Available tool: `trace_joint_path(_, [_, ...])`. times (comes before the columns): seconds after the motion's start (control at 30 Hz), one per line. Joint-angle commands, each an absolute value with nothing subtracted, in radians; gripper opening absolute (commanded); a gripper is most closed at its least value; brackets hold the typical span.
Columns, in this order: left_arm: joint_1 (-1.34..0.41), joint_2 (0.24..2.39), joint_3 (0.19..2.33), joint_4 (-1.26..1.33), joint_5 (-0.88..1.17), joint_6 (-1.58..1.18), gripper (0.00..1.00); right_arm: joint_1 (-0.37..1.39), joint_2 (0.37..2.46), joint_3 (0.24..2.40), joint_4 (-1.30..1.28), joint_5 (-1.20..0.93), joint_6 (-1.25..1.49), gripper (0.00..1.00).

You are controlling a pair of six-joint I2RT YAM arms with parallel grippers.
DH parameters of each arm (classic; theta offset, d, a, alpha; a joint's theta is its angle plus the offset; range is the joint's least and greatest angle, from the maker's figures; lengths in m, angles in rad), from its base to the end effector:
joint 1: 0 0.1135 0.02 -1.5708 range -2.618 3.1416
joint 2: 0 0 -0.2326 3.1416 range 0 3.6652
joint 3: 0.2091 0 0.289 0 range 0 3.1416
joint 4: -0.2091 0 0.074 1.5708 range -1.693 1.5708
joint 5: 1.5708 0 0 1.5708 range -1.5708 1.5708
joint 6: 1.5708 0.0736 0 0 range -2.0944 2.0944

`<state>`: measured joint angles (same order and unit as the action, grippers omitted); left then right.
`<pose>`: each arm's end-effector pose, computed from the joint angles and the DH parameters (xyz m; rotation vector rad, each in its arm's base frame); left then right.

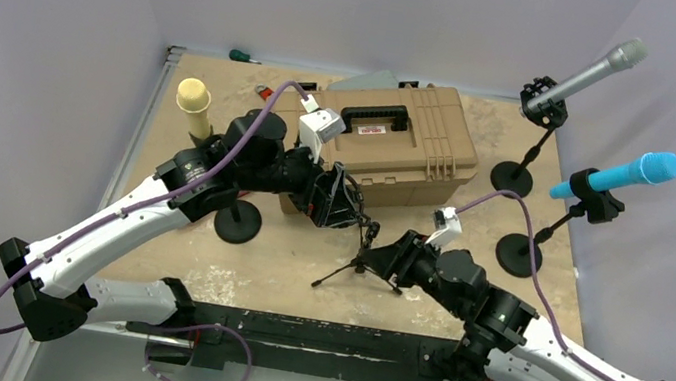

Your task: Remove the microphone from the stand

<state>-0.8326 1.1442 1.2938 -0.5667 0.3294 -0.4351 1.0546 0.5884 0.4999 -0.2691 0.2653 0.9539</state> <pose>0.2016 -0.2569 0.3685 0.6493 2.0518 -1.1111 0.1398 0.2073 0.2266 0.0870 2.0720 1.0611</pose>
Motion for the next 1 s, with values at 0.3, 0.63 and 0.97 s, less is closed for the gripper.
trace_joint_path(0.3, [-0.839, 1.15, 1.31, -0.528, 0.348, -0.442, 0.95, 1.022, 0.721, 0.537, -0.192, 0.21, 0.881, 0.33])
trace_joint_path(0.63, [-0.84, 1.161, 1.305, -0.507, 0.353, -0.442, 0.94, 1.059, 0.961, 0.758, -0.454, 0.495, 0.782, 0.0])
trace_joint_path(0.97, [-0.839, 1.164, 1.294, -0.493, 0.362, -0.448, 0.93, 1.169, 1.095, 0.867, -0.505, 0.598, 0.803, 0.2])
